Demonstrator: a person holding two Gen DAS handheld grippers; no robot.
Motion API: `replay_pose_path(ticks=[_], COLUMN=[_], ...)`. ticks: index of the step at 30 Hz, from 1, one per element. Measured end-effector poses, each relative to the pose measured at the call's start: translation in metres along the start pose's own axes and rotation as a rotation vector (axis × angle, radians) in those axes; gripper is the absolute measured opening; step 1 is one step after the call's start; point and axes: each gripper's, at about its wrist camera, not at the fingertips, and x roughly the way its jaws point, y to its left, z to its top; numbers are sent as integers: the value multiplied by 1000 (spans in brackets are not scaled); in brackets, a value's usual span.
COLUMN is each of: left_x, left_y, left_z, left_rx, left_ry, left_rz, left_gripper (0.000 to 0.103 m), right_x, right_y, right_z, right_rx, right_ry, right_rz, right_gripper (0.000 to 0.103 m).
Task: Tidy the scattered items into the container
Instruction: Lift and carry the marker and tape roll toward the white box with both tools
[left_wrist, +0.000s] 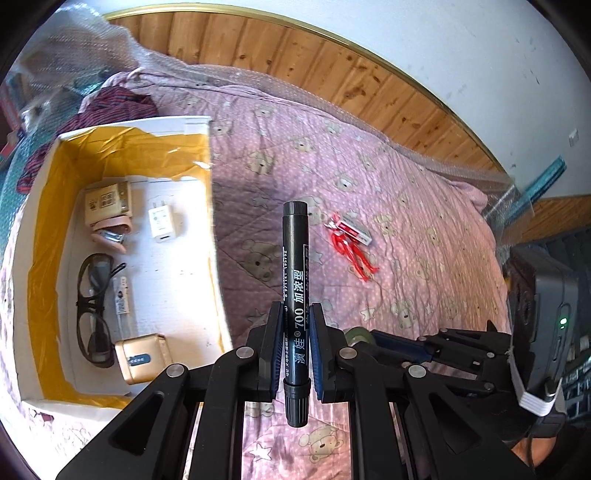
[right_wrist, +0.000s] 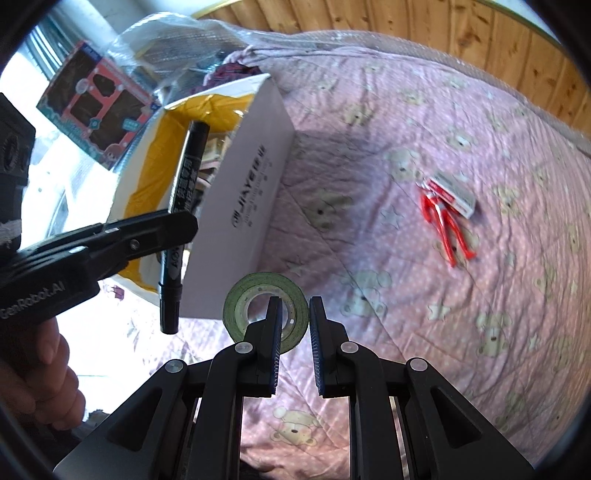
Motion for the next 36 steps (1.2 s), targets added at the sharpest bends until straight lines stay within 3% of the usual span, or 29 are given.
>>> replay_pose_path(ticks=[17,36], left_x=[-22,-8], left_y=[56,100], left_z=[4,6], left_rx=[-166,-332], left_ry=[-58,-33], left_rz=[21,18], left_gripper=[14,14], right_x=[-18,-13], right_y=[45,102], right_z=[50,97], right_rx=[-133,-263], right_ry=[-49,-64], right_rz=[27,48], right_gripper=[15,15])
